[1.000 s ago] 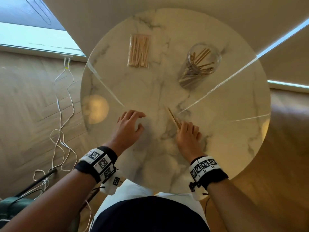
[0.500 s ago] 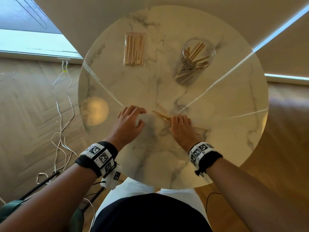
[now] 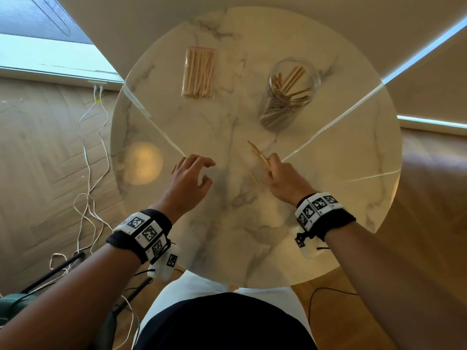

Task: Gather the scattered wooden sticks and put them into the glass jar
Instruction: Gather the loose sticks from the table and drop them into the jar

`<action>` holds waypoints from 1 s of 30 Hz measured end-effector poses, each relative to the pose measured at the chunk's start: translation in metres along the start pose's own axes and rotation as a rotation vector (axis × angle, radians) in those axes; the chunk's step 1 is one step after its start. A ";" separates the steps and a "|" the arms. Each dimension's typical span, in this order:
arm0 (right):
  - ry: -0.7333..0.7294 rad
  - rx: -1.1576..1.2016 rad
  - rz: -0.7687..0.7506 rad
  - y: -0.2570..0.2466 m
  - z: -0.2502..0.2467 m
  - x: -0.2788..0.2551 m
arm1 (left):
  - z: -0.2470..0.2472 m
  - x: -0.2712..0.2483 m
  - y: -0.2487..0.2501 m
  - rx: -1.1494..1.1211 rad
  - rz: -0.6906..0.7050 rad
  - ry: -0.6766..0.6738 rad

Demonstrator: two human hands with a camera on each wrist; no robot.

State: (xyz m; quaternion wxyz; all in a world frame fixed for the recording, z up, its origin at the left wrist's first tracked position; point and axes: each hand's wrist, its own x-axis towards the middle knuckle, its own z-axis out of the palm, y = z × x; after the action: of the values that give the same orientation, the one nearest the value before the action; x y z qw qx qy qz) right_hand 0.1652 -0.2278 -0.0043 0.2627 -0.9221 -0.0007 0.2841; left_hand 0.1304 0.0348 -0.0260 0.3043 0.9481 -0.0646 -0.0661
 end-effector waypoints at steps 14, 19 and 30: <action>-0.028 -0.227 0.005 -0.035 0.014 0.014 | 0.000 0.001 0.006 -0.013 -0.001 0.045; -0.201 0.124 -0.161 -0.022 -0.009 0.010 | -0.007 -0.001 -0.001 -0.037 0.008 0.079; -0.018 1.670 0.163 -0.046 0.009 -0.015 | -0.020 0.009 0.013 -0.174 0.155 0.047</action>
State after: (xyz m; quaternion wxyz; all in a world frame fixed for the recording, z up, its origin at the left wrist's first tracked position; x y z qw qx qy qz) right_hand 0.1546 -0.1865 0.0199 0.8377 -0.4196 0.2744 0.2166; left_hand 0.1411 0.0340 -0.0031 0.3911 0.9115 -0.1246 -0.0254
